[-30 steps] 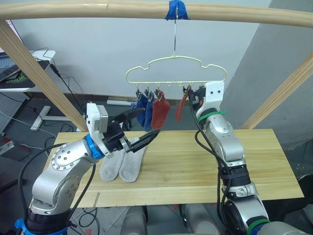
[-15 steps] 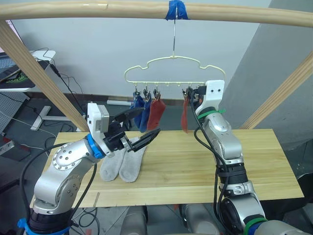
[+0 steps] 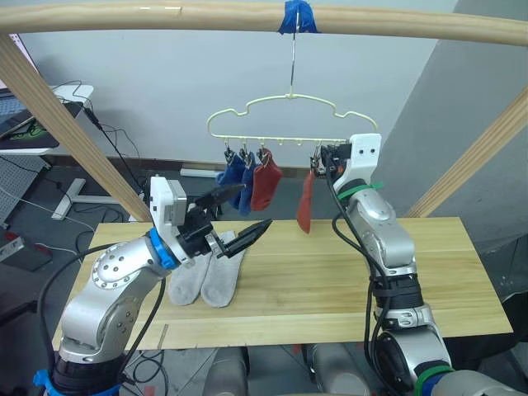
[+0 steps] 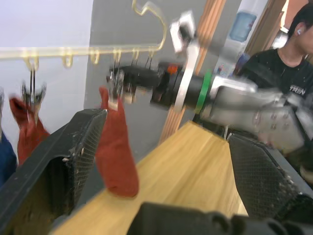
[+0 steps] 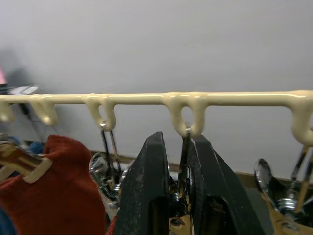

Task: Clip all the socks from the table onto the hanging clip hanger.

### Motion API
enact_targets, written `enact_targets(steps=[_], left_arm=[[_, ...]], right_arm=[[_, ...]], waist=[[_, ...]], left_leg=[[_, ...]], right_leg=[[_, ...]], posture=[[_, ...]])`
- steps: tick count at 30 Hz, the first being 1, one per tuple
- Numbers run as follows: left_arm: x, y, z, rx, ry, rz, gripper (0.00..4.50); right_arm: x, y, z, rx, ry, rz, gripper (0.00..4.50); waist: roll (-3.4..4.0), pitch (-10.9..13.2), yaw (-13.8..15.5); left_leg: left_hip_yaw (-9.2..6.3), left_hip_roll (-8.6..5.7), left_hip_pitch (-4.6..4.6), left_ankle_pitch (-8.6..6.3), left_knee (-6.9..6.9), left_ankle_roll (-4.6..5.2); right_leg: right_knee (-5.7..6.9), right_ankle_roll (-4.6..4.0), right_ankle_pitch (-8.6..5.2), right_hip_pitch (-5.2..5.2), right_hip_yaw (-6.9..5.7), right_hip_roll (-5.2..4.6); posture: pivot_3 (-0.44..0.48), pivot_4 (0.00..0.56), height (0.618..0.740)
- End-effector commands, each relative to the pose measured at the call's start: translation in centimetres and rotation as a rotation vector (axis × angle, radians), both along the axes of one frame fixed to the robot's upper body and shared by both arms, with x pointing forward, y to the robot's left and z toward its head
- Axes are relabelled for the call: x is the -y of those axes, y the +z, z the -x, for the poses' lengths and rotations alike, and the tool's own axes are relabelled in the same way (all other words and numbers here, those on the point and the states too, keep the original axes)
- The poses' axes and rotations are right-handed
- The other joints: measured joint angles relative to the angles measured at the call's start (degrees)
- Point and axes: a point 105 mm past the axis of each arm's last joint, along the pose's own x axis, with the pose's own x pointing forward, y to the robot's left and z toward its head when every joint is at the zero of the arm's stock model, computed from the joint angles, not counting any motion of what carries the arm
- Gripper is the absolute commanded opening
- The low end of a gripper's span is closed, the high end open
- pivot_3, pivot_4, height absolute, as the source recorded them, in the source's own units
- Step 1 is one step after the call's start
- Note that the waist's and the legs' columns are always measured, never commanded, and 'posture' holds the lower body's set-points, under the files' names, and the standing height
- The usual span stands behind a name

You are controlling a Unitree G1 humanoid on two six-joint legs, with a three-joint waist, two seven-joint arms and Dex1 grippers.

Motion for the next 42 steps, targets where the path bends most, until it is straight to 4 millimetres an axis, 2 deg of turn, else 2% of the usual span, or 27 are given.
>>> enact_targets(steps=[1,2,4,5,6,10,15,18,22,24,28,35,40,42], left_arm=[[-2.3,-4.3,-1.0,-0.166,0.120,-0.100,4.50],[-3.9,-6.8,-1.7,-0.239,0.188,-0.156,4.50],[-5.8,-9.9,-2.5,-0.293,0.242,-0.274,4.50],[-6.1,-10.7,-2.7,-0.289,0.239,-0.323,4.50],[-6.2,-11.1,-2.9,-0.279,0.230,-0.353,4.50],[-5.8,-13.5,-4.1,-0.244,0.165,-0.498,4.50],[-4.7,-14.7,-6.3,-0.189,0.148,-0.557,4.50],[-4.6,-17.0,-7.0,-0.229,0.129,-0.646,4.50],[-4.7,-18.9,-7.1,-0.325,0.103,-0.661,4.50],[-4.5,-19.9,-6.7,-0.387,0.083,-0.646,4.13],[-4.0,-20.1,-6.3,-0.390,0.042,-0.630,3.22],[-3.3,-19.0,-5.9,-0.334,0.001,-0.574,1.69],[-2.6,-18.4,-4.6,-0.306,-0.047,-0.557,0.36],[-2.2,-17.7,-4.2,-0.298,-0.066,-0.522,0.02]], right_arm=[[0.3,1.4,0.9,-0.024,0.135,-0.039,0.18],[0.6,1.6,1.1,-0.075,0.196,-0.076,0.18],[1.0,2.1,1.6,-0.150,0.283,-0.138,0.18],[1.2,2.2,1.8,-0.177,0.310,-0.160,0.18],[1.2,2.4,1.9,-0.194,0.324,-0.172,0.18],[1.2,2.7,2.3,-0.245,0.365,-0.177,0.18],[1.1,2.9,2.4,-0.258,0.375,-0.155,0.18],[1.0,2.7,2.7,-0.268,0.367,-0.163,0.18],[1.0,2.7,2.9,-0.269,0.363,-0.160,0.18],[1.1,2.7,3.0,-0.271,0.353,-0.164,0.18],[1.2,2.8,3.1,-0.268,0.337,-0.175,0.18],[1.8,2.6,3.2,-0.269,0.310,-0.183,0.18],[1.9,2.5,3.2,-0.273,0.312,-0.173,0.18],[2.0,2.5,3.1,-0.275,0.311,-0.174,0.18]], waist=[[0.00,0.00,-0.08],[0.01,0.00,-0.18],[0.06,0.04,-0.28],[0.07,0.04,-0.31],[0.07,0.04,-0.30],[0.11,0.07,-0.10],[0.13,0.08,-0.20],[0.13,0.08,-0.34],[0.13,0.08,-0.76],[0.13,0.08,-0.98],[0.14,0.07,-1.56],[0.14,0.08,-2.07],[0.14,0.08,-2.07],[0.14,0.08,-2.07]], left_leg=[[0.00,0.00,0.01,0.00,0.00,0.00],[0.00,0.00,0.01,0.00,0.00,0.00],[0.00,0.00,0.04,0.00,0.02,0.00],[0.00,0.00,0.04,0.00,0.02,0.01],[-0.01,0.00,0.04,0.01,0.03,0.01],[-0.01,0.00,-0.01,0.00,0.01,0.00],[0.01,0.00,-0.06,-0.01,-0.04,0.01],[0.01,-0.01,-0.07,-0.01,-0.05,0.01],[0.01,-0.01,-0.07,-0.01,-0.04,0.01],[0.00,-0.01,-0.06,-0.01,-0.03,0.02],[0.00,-0.01,0.00,0.00,0.02,0.01],[-0.01,-0.01,0.01,0.00,-0.01,0.02],[-0.01,-0.01,-0.01,0.00,-0.02,0.01],[-0.02,-0.01,-0.01,0.00,-0.02,0.01]], right_leg=[[0.01,0.01,-0.01,0.00,0.00,0.00],[0.01,0.02,-0.02,0.00,0.00,0.00],[0.06,0.05,-0.04,0.00,0.00,0.00],[0.07,0.01,-0.05,0.00,0.00,0.01],[0.06,-0.23,-0.17,0.00,-0.02,0.02],[0.02,-0.30,-0.20,-0.02,-0.03,0.00],[-0.01,-0.11,-0.04,-0.05,-0.04,0.00],[0.00,-0.11,-0.04,-0.05,-0.04,0.00],[0.02,-0.09,-0.05,-0.06,-0.03,0.00],[0.06,-0.06,-0.07,-0.05,-0.04,0.00],[0.07,0.00,-0.06,0.02,-0.02,0.00],[0.07,0.00,-0.05,0.02,-0.02,0.00],[0.05,-0.01,-0.06,0.01,-0.01,0.00],[0.06,0.00,-0.06,0.01,-0.02,0.00]], posture=[[-0.085,0.204,0.740],[-0.085,0.204,0.740],[-0.094,0.207,0.740],[-0.094,0.207,0.740],[-0.097,0.208,0.740],[-0.106,0.214,0.740],[-0.115,0.215,0.740],[-0.138,0.220,0.740],[-0.155,0.222,0.740],[-0.161,0.222,0.740],[-0.185,0.226,0.740],[-0.189,0.227,0.740],[-0.176,0.221,0.740],[-0.174,0.220,0.740]])
